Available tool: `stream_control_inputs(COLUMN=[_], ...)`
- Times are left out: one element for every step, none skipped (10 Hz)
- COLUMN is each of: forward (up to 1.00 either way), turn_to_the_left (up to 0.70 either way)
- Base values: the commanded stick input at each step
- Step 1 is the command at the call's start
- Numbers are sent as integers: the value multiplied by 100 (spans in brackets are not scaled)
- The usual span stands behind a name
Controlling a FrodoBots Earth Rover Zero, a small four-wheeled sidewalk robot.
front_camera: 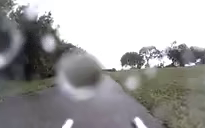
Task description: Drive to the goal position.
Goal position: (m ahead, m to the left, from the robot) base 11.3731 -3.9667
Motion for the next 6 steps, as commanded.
stream_control_inputs(forward=[70, 70, 70, 70, 70, 70], turn_to_the_left=[0, 0, 0, 0, 0, 0])
